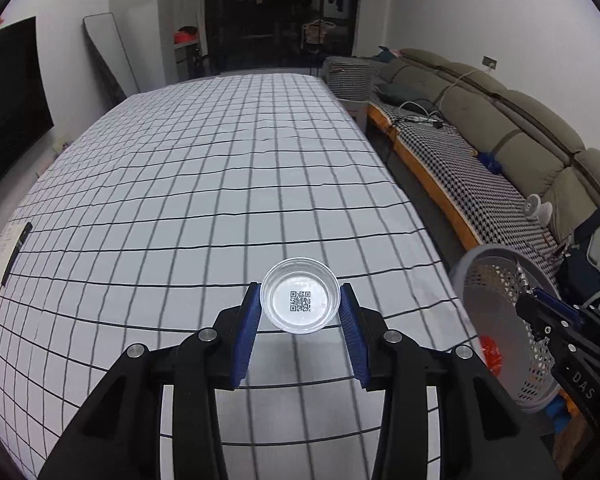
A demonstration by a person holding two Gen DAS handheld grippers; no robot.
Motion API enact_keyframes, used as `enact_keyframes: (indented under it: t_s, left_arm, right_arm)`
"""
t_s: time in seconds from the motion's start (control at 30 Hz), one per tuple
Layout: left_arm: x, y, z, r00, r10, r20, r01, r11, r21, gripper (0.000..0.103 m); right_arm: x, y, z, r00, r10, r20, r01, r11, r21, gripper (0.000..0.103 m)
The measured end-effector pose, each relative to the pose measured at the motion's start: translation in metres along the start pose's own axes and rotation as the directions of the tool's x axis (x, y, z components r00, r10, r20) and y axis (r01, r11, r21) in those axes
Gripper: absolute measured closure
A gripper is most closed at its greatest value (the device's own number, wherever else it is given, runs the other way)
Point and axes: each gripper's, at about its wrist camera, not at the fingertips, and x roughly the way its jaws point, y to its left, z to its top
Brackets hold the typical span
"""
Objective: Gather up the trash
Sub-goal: 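Carry the black toy and white cap over the grey basket, then open both grippers to drop the toy and cap into the basket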
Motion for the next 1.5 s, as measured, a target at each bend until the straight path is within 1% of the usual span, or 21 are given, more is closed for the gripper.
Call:
enact_keyframes:
  t_s: [0.17, 0.37, 0.53, 0.67, 0.97, 1.23, 1.37, 1.47, 1.5]
  left_arm:
    - [-0.001, -0.052, -0.001, 0.997, -0.074, -0.003, 0.074, 0.995, 0.067, 0.064]
    - [0.000, -0.111, -0.004, 0.990, -0.142, -0.016, 0.143, 0.978, 0.151, 0.064]
    - [0.009, -0.152, -0.008, 0.982, -0.183, -0.055, 0.190, 0.963, 0.192, 0.064]
    - [0.019, -0.176, -0.013, 0.979, -0.188, -0.081, 0.201, 0.954, 0.221, 0.064]
    - [0.038, -0.203, -0.023, 0.979, -0.159, -0.124, 0.187, 0.948, 0.256, 0.064]
    - [0.044, -0.198, -0.027, 0.979, -0.143, -0.146, 0.175, 0.955, 0.240, 0.063]
    - [0.044, -0.200, -0.027, 0.982, -0.127, -0.137, 0.157, 0.957, 0.242, 0.063]
    - [0.040, -0.197, -0.026, 0.984, -0.126, -0.123, 0.153, 0.959, 0.241, 0.050]
    - [0.039, -0.197, -0.026, 0.985, -0.125, -0.118, 0.151, 0.959, 0.241, 0.047]
  right_arm:
    - [-0.024, -0.045, -0.017, 0.998, -0.063, 0.022, 0.061, 0.995, 0.073, 0.082]
    - [-0.042, -0.097, -0.032, 0.993, -0.116, 0.027, 0.111, 0.981, 0.157, 0.082]
    - [-0.051, -0.132, -0.045, 0.989, -0.150, 0.018, 0.143, 0.967, 0.209, 0.082]
    - [-0.049, -0.154, -0.054, 0.987, -0.160, -0.005, 0.157, 0.959, 0.238, 0.082]
    - [-0.037, -0.178, -0.062, 0.991, -0.131, -0.033, 0.135, 0.958, 0.254, 0.082]
    - [-0.025, -0.174, -0.059, 0.994, -0.097, -0.050, 0.106, 0.968, 0.229, 0.082]
    - [-0.024, -0.169, -0.057, 0.995, -0.094, -0.044, 0.101, 0.971, 0.216, 0.082]
    - [-0.026, -0.167, -0.055, 0.995, -0.090, -0.039, 0.096, 0.973, 0.210, 0.081]
    - [-0.026, -0.166, -0.054, 0.995, -0.091, -0.037, 0.096, 0.973, 0.209, 0.077]
